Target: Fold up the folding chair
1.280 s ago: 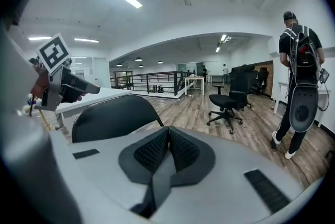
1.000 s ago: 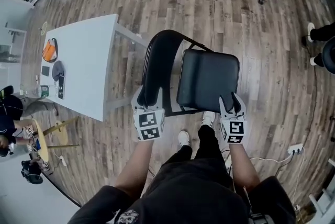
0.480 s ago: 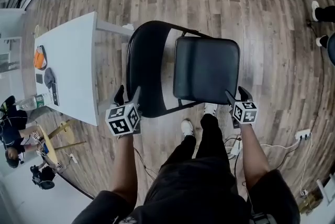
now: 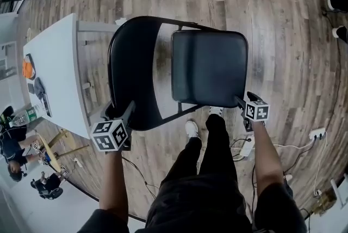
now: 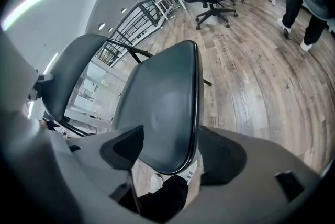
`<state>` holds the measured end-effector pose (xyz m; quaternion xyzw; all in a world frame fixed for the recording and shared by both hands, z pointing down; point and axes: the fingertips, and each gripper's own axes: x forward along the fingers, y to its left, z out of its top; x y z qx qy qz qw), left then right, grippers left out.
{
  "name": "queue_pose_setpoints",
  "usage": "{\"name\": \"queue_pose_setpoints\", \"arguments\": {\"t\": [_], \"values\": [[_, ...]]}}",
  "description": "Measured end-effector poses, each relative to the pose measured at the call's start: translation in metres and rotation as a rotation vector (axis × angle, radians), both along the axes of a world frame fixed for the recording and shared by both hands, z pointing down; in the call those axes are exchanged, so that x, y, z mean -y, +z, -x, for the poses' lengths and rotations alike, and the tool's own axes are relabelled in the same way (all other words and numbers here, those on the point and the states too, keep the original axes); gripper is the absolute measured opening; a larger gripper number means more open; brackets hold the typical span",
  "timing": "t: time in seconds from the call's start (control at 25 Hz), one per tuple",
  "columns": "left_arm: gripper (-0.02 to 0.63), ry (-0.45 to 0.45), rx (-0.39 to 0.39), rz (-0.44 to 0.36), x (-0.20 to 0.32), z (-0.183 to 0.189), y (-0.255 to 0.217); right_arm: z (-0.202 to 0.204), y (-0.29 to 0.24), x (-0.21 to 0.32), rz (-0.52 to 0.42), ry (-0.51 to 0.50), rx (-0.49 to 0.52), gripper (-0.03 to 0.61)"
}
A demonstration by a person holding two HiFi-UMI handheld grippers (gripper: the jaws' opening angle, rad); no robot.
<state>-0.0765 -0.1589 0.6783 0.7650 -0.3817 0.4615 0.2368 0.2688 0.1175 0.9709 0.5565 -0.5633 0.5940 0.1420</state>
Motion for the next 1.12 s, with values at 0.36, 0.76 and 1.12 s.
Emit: {"name": "queue_pose_setpoints", "arguments": {"t": [0.36, 0.76, 1.12], "values": [[0.285, 0.008, -0.14, 0.064, 0.003, -0.006, 0.016, 0.002, 0.066, -0.012, -0.017, 0.023, 0.167, 0.333], [0.28, 0.055, -0.136, 0.116, 0.002, -0.014, 0.032, 0.034, 0.087, 0.003, -0.069, -0.006, 0.457, 0.376], [0.16, 0.039, -0.195, 0.17, -0.005, -0.019, 0.032, 0.035, 0.087, 0.003, -0.038, 0.006, 0.488, 0.374]]}}
